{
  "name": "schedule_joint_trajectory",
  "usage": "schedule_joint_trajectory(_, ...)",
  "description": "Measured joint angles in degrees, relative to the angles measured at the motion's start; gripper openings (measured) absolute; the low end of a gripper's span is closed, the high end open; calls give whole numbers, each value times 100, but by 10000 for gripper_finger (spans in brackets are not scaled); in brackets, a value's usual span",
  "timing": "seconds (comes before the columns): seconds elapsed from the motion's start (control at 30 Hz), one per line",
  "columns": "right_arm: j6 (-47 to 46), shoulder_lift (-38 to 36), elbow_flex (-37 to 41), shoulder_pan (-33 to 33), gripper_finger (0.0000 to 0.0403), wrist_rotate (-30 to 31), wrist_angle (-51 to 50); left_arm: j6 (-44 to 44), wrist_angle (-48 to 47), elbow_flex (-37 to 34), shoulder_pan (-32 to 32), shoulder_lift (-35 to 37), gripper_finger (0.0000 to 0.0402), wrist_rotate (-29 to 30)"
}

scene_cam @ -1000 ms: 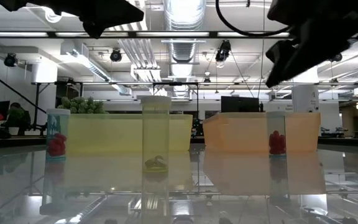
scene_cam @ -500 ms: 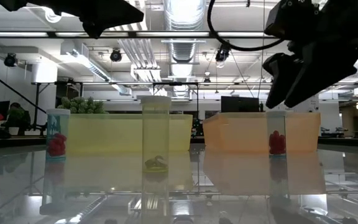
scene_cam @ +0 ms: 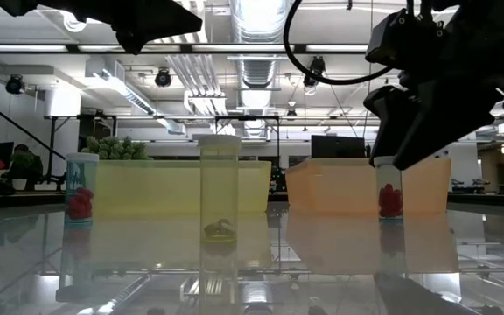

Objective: Pick and place medicine bottles into bin by pill shape (circle, oval)
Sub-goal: Put the right blue pill bottle into the orange bin

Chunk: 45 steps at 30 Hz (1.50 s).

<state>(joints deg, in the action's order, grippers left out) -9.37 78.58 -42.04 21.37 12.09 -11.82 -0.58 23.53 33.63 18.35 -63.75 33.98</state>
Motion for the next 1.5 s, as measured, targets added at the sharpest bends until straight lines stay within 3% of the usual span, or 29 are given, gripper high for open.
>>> schedule_joint_trajectory(0.33, 11, 22, 2, 0, 101, 20, 29, -2, 2, 0, 0, 0, 19, 0)
schedule_joint_trajectory(0.6, -28, -78, -58, 0, 111, -6, -150, 0, 2, -2, 0, 0, 19, -2)
schedule_joint_trajectory(0.83, 27, -597, -859, -179, 108, 278, -970, 460, 158, 13, 0, 2, 19, 40)
schedule_joint_trajectory(1.0, 306, -746, -1447, -775, 107, 596, -1773, 601, 306, 11, 0, 2, 19, 79)
schedule_joint_trajectory(1.2, 1142, -732, -1439, -1828, 106, 559, -1630, 601, 303, -2, 0, 2, 19, 85)
schedule_joint_trajectory(1.5, 1544, -719, -579, -3353, 106, -438, -412, 598, 304, -1, 0, 2, 19, 85)
